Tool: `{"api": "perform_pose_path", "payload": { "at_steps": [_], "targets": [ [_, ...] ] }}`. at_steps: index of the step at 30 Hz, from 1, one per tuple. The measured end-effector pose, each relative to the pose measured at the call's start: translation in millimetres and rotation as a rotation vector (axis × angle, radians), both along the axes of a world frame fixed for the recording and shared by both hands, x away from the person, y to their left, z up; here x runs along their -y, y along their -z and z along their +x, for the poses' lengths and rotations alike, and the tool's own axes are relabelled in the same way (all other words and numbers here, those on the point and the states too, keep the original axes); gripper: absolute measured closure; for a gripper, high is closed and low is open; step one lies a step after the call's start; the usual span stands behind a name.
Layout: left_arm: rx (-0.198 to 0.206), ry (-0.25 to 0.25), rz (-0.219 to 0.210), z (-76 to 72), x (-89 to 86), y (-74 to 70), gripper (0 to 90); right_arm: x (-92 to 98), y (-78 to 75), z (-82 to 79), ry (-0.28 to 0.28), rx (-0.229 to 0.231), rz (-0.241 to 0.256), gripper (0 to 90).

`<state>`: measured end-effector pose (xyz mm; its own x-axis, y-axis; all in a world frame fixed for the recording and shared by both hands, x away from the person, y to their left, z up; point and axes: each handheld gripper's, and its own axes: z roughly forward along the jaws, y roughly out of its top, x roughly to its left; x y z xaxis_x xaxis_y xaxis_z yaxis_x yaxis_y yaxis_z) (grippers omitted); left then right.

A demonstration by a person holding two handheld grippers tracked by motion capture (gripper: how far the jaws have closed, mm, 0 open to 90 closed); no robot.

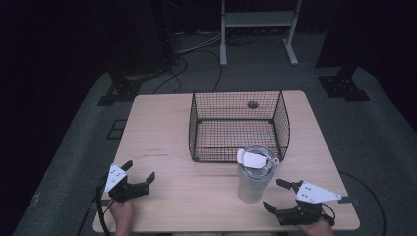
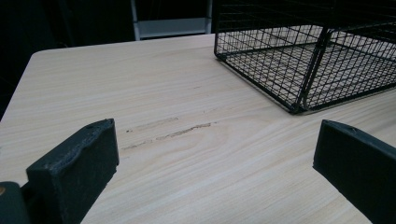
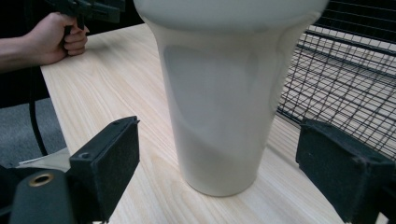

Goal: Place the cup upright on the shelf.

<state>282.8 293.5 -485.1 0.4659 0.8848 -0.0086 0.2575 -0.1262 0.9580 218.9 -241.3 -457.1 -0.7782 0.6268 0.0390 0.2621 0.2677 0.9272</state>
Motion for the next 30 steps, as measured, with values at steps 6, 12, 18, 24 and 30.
{"api": "perform_pose_path", "payload": {
  "at_steps": [6,12,18,24,30],
  "targets": [
    [0.000,0.001,0.000,0.1,0.1,0.0,0.0,-9.2,-1.5,5.9,0.011,0.000,-0.002,12.7],
    [-0.001,0.000,0.000,0.1,0.0,0.0,0.0,-19.1,-3.6,12.0,0.017,0.020,-0.003,12.7],
    [-0.001,0.000,0.000,0.1,-0.1,0.0,0.0,-23.0,-6.0,17.9,0.019,0.031,-0.003,12.7],
    [0.000,0.000,0.000,0.0,-0.1,0.0,0.0,-27.6,-6.2,24.6,0.014,0.034,0.005,12.4],
    [0.000,0.000,-0.007,0.2,-0.8,0.0,0.0,-30.7,-4.6,28.5,0.015,0.036,0.017,11.2]
  ]
}}
